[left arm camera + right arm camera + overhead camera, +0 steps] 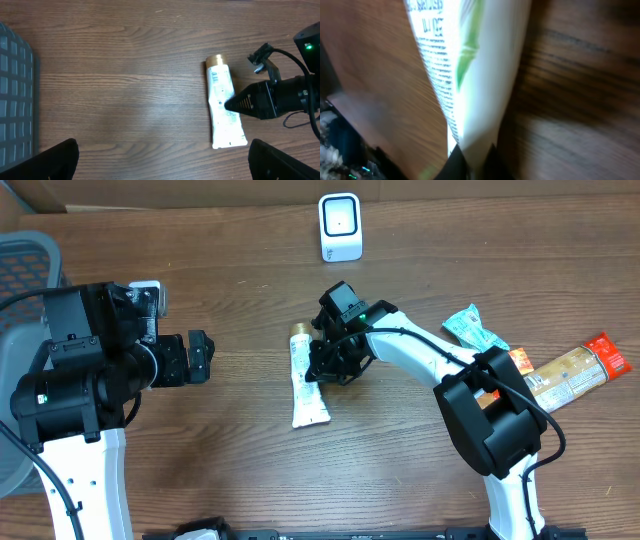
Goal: Scan the item barcode
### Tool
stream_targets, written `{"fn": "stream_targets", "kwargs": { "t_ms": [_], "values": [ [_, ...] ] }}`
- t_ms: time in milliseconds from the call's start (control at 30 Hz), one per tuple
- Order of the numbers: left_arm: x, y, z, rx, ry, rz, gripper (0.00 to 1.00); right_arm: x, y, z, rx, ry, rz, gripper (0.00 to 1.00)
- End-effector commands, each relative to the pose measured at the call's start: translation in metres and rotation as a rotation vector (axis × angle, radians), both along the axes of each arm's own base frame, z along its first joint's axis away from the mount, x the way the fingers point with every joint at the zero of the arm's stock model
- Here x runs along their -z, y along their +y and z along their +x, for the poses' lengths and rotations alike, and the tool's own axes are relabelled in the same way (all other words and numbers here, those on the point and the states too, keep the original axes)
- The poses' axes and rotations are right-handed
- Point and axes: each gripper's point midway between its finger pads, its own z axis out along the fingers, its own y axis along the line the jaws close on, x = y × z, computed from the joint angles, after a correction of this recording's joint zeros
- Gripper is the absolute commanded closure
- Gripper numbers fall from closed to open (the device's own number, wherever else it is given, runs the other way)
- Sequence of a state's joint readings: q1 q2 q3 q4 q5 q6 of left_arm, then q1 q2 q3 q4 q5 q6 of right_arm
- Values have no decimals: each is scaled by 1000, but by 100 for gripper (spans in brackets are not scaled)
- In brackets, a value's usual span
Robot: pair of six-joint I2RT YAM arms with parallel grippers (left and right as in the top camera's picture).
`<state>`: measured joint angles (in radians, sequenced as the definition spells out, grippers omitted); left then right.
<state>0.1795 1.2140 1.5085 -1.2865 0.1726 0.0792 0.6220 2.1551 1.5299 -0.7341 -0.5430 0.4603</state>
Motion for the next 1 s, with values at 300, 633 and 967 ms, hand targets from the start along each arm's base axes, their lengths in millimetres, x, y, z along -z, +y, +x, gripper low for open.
{"fn": "stream_targets", "kwargs": {
  "t_ms": [300,633,967],
  "values": [
    [-6,0,3,11,-19,0,0,19,-10,8,104,-31,-96,69],
    [-6,0,3,11,-19,0,0,21,4,2,89,-42,-55,96],
    [-6,0,3,11,-19,0,0,-50,-10,17,-59,-200,97,96]
  ]
}}
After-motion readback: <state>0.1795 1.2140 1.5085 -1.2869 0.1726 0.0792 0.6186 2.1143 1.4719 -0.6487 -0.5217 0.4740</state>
